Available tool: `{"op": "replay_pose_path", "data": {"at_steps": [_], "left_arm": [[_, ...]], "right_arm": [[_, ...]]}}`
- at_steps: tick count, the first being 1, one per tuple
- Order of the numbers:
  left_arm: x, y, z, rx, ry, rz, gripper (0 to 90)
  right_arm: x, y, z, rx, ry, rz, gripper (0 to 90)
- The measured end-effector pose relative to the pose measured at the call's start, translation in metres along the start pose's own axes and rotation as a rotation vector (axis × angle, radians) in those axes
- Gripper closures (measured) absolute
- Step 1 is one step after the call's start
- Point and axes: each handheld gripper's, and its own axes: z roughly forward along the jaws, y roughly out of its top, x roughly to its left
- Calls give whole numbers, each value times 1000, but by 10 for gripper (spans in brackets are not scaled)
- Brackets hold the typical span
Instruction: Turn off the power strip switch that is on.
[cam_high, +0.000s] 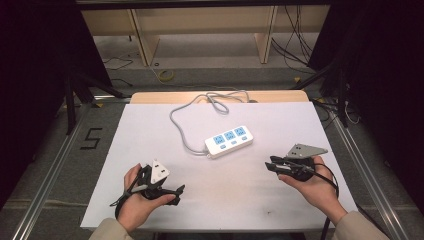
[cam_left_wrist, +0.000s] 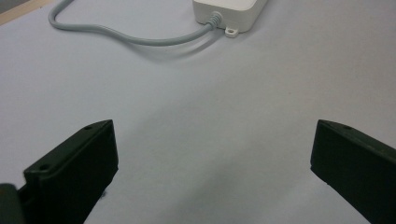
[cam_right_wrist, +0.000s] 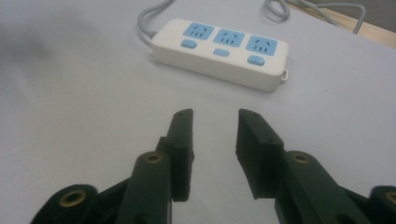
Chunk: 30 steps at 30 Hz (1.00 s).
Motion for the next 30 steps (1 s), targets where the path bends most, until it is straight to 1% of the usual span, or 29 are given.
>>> {"op": "replay_pose_path", "data": {"at_steps": [4,5,6,10,22,28,30], "left_arm": [[-1,0,0,1,-7,2,5],[0,0,0,3,-7,5,5],[0,0,0,7,-6,5,10],[-1,0,0,6,-2,-1,11],[0,0,0,9,-4,2,11],[-1,0,1,7,-4,-5,12],[-2,0,1,7,-5,-3,12]], "right_arm": [[0,7,4,2,-11,-6,798],[0,7,4,2,-11,-6,798],[0,9,6,8,-18,-7,847],[-1,14,11,22,-29,-10,900],[-1,28,30,44,-30,-4,900],[-1,33,36,51,-31,-2,900],[-2,35,39,56,-32,6,900]]}}
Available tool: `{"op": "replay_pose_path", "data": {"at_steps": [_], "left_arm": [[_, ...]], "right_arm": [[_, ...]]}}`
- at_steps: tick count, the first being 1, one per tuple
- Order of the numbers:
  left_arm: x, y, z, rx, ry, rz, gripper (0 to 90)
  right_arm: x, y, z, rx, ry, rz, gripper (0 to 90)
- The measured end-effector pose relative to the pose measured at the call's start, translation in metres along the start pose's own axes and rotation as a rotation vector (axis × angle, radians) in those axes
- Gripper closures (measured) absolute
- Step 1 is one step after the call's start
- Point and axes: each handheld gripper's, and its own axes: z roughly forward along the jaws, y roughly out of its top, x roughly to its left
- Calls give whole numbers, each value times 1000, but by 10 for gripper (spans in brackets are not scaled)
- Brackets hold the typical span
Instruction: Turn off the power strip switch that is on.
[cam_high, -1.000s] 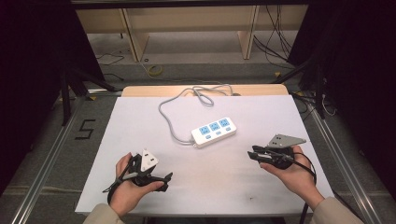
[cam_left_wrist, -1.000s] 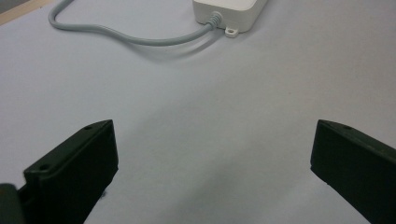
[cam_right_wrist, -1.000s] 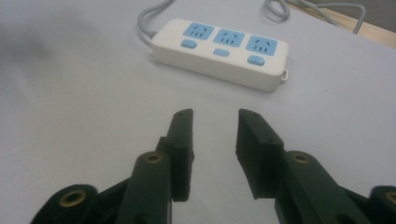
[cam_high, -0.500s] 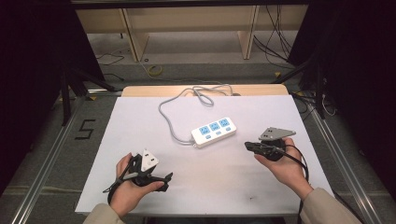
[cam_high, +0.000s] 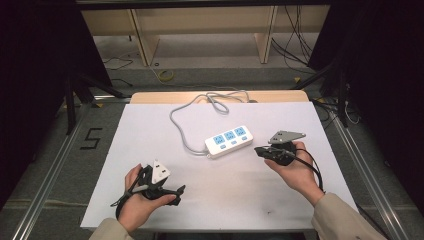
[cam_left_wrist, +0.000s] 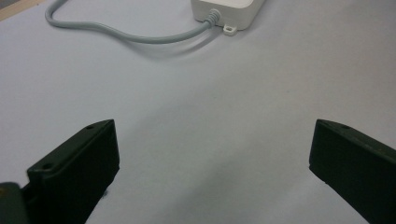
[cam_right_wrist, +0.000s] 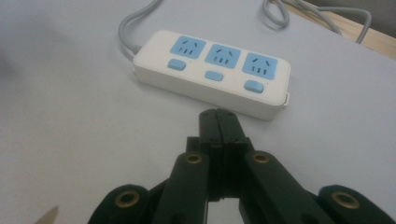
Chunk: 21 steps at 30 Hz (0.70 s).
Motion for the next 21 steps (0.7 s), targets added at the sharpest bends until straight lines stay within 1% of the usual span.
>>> {"op": "replay_pose_path", "data": {"at_steps": [7,13,15,21], "left_arm": [[0,0,0,3,1,2,13],[-1,0,1,5,-9,-11,16],[-1,0,1,8,-10,0,16],[-1,0,1,4,-14,3,16]], "right_arm": [[0,4,4,9,2,3,900],[-1,8,10,21,-4,14,900],[-1,10,12,21,-8,15,900],[-2,14,18,35,-9,21,900]]}}
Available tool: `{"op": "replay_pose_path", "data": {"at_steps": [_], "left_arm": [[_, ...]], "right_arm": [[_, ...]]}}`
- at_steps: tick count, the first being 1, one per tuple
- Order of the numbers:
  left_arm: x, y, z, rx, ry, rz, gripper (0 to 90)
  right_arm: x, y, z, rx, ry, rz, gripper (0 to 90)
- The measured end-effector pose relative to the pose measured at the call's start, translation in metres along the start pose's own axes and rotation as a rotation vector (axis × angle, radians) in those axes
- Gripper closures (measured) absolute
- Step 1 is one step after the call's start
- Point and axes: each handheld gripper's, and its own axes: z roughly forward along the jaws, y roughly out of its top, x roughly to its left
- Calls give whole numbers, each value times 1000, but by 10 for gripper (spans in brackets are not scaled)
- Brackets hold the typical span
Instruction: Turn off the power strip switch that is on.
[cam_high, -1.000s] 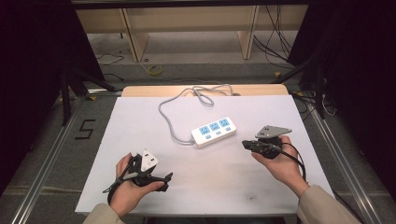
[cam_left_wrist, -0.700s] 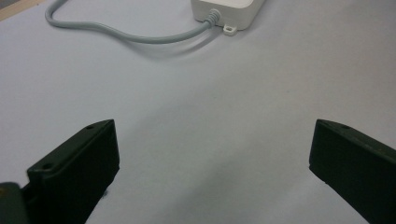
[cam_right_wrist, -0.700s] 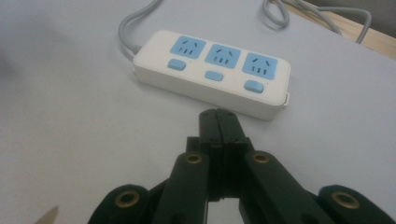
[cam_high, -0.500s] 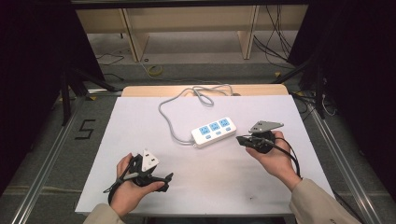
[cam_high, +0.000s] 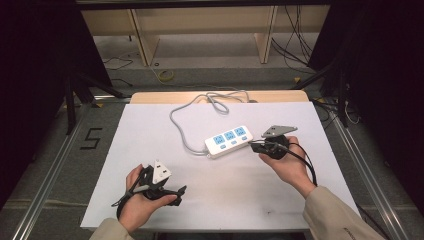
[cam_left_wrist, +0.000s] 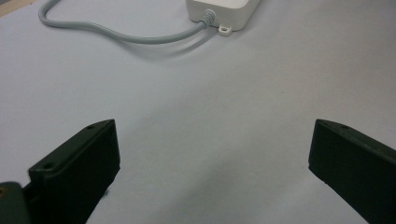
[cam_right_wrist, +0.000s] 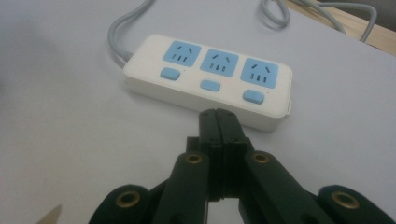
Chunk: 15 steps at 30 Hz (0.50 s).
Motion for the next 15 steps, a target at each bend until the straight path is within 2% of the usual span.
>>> {"op": "replay_pose_path", "data": {"at_steps": [15], "left_arm": [[-1,0,1,3,1,-1,17]], "right_arm": [[-2,6,11,18,1,12,900]]}}
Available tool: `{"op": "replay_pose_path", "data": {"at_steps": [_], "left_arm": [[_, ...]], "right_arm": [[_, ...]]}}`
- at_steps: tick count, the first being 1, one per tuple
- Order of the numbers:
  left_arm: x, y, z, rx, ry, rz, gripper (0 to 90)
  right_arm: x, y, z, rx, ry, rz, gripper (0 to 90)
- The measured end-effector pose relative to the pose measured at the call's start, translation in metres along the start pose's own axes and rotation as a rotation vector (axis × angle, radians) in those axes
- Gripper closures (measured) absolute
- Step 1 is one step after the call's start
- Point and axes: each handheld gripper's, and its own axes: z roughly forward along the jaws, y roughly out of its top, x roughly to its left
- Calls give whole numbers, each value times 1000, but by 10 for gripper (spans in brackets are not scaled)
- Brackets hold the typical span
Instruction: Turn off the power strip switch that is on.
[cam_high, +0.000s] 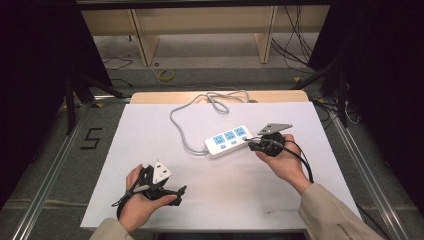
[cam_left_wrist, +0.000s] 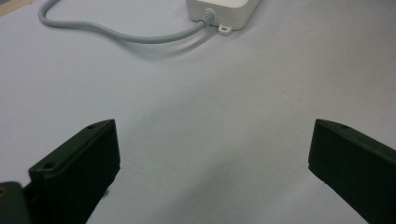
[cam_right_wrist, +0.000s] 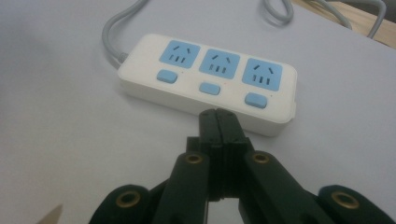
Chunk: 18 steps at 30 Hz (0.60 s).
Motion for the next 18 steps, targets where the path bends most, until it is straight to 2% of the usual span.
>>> {"op": "replay_pose_path", "data": {"at_steps": [18], "left_arm": [[-1,0,1,-2,0,0,19]], "right_arm": [[0,12,13,21,-1,11,900]]}}
